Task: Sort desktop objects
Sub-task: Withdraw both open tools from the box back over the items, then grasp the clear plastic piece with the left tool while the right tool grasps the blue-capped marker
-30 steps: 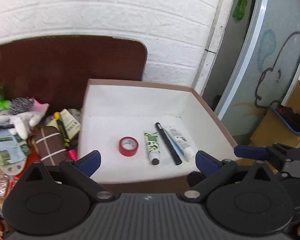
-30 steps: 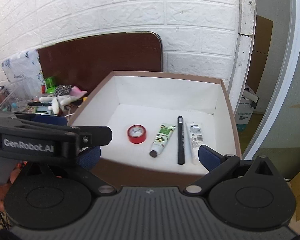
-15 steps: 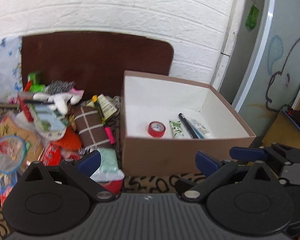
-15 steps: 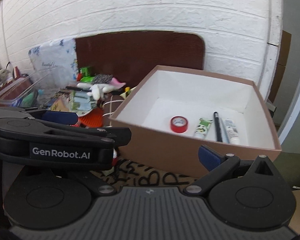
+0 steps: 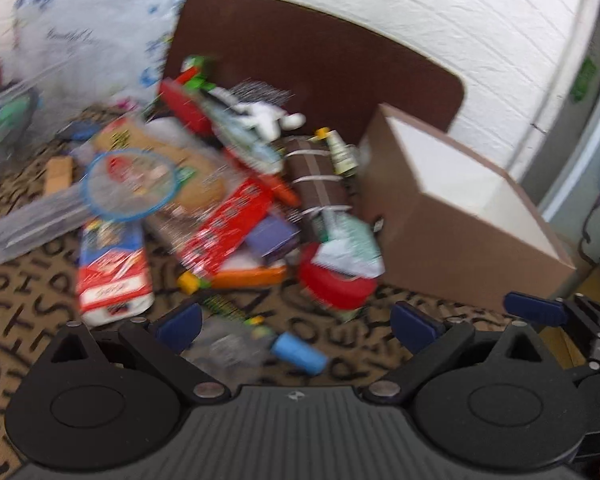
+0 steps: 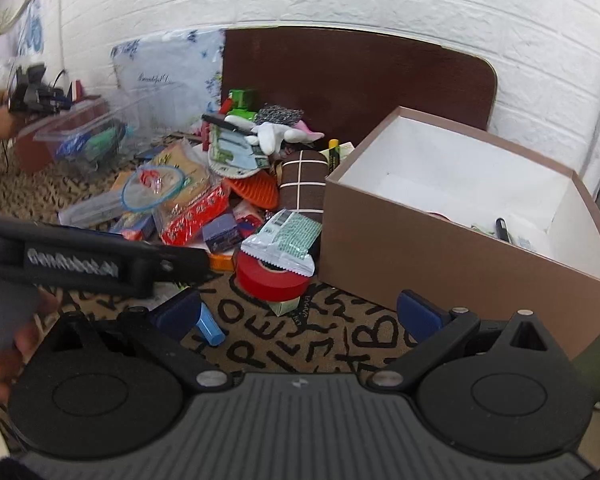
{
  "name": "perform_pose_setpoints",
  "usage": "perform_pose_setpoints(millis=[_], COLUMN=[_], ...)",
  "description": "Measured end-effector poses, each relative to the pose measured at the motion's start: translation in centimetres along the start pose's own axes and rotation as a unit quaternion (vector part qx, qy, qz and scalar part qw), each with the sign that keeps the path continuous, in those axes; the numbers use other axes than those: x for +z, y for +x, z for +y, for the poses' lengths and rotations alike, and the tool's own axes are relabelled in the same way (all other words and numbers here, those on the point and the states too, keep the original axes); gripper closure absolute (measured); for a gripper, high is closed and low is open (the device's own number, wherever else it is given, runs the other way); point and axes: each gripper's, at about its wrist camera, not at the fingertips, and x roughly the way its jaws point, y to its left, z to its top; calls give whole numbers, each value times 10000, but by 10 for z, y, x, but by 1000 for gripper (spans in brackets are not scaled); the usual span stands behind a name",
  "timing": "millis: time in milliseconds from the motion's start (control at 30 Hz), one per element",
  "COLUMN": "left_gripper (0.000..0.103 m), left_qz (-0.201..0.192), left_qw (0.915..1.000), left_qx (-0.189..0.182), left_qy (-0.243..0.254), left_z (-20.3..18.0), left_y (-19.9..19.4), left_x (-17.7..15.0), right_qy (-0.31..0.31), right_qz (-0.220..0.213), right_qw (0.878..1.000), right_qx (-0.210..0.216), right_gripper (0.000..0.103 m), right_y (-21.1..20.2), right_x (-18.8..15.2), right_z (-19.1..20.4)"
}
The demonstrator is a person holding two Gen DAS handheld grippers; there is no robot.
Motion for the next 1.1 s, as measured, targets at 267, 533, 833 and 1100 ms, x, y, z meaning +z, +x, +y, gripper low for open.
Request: perform_pose_setpoints(millis=[267, 533, 833, 1100], left_gripper=[1, 8, 19, 46], left_qz=[362, 508, 461, 347], left_qw=[9990, 9984, 9971, 9960], left_qx=[144, -135, -317, -60], left_qy=[-216, -211, 509, 819], left_z=[39, 46, 35, 34], left_y=[14, 29, 44, 52], left_x=[-20, -25, -25, -24], right_qy=[-36, -379, -1227, -1290], right_qz=[482, 395, 264, 370], right_qw=[9980, 9961, 9909, 9855], right_qx=[409, 692, 484, 1035], right_gripper=[2, 2, 27, 76], right_y=[40, 60, 82, 92], right_x=[-32, -30, -33, -29], right_z=[25, 38, 50, 59])
